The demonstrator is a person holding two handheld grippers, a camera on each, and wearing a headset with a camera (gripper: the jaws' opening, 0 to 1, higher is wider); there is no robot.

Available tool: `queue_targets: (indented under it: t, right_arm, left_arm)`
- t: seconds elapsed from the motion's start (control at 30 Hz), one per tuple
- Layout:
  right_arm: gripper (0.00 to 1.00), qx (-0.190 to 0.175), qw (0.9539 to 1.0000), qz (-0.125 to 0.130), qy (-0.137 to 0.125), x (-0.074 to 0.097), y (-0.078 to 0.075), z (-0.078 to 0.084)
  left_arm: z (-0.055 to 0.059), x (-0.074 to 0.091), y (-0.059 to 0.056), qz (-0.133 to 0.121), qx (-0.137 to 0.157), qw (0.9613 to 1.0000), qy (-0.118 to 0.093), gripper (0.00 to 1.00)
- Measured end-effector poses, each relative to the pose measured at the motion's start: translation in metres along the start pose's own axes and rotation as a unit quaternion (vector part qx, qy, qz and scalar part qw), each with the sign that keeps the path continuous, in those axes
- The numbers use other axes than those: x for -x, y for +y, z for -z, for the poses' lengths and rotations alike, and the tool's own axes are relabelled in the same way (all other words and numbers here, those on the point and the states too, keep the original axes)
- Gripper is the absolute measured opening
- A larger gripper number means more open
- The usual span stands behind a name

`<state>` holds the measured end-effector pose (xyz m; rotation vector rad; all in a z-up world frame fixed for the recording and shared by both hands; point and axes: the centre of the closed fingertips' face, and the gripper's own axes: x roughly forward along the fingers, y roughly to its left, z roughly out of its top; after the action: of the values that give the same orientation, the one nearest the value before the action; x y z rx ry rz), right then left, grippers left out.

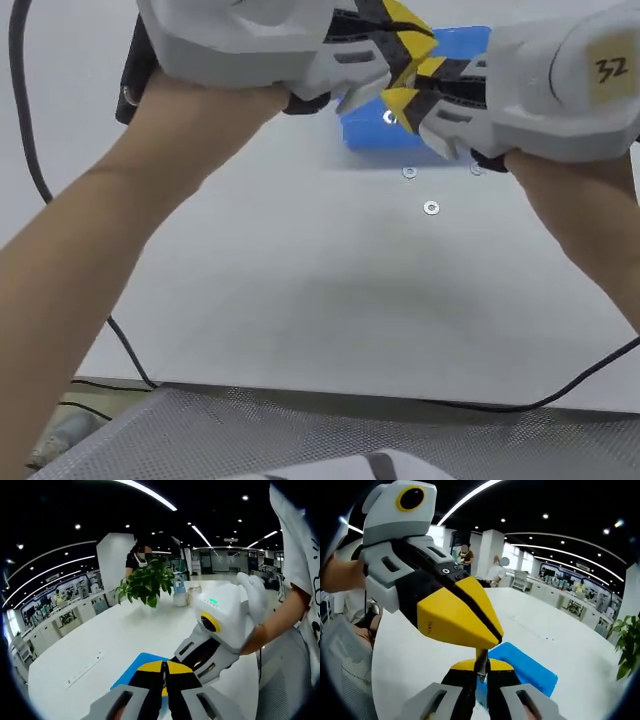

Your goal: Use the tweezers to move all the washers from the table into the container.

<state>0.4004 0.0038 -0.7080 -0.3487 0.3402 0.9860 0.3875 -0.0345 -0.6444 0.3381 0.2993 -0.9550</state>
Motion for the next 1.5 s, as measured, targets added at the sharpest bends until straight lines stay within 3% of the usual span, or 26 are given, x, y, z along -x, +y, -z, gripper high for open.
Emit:
queue_targets:
  t: [0.2,0.27,0.5,0.6,0.83,1.03,1.3,1.5]
  right_arm:
    - [0.02,0.002,0.9999,0.012,-0.01,-0.009,-0.015,-0.006]
    - [0.02,0.0,0.9999,0.013,-0.01,-0.01,-0.017,-0.003]
    - [0.02,-0.002,0.9999,0.014,-0.001,-0.019,-0.018,0.007]
    - [0.02,-0.013,0.9999,0.009,0.0,-0.028,-0.019,0.014]
    - [0.02,-0.022,0.9996,0.002,0.018,-0.044,-0.017,0.029]
    - [0.03,-0.024,0.9991,0.004,0.035,-0.051,-0.019,0.04]
    - [0.03,-0.032,0.999,0.008,0.029,-0.037,-0.017,0.032]
    - [0.05,-0.036,0.9992,0.012,-0.006,-0.007,-0.012,0.013]
  left_arm:
    - [-0.001,-0.005,0.018,-0.028,0.006,0.9995,-0.008,0.03]
    - [0.0,-0.005,0.019,-0.027,0.009,0.9996,-0.008,0.06]
    - [0.012,-0.01,0.024,-0.032,0.028,0.9991,0.003,0.0]
    - [0.018,-0.013,0.027,-0.031,0.027,0.9991,0.007,0.0]
    - [0.045,-0.024,0.033,-0.021,0.043,0.9985,0.027,0.0]
    - [0.054,-0.03,0.034,-0.02,0.048,0.998,0.036,0.0]
    - [0.042,-0.024,0.025,-0.015,0.044,0.9985,0.029,0.0]
    - [0.015,-0.009,0.005,-0.002,-0.004,0.9999,0.014,0.0]
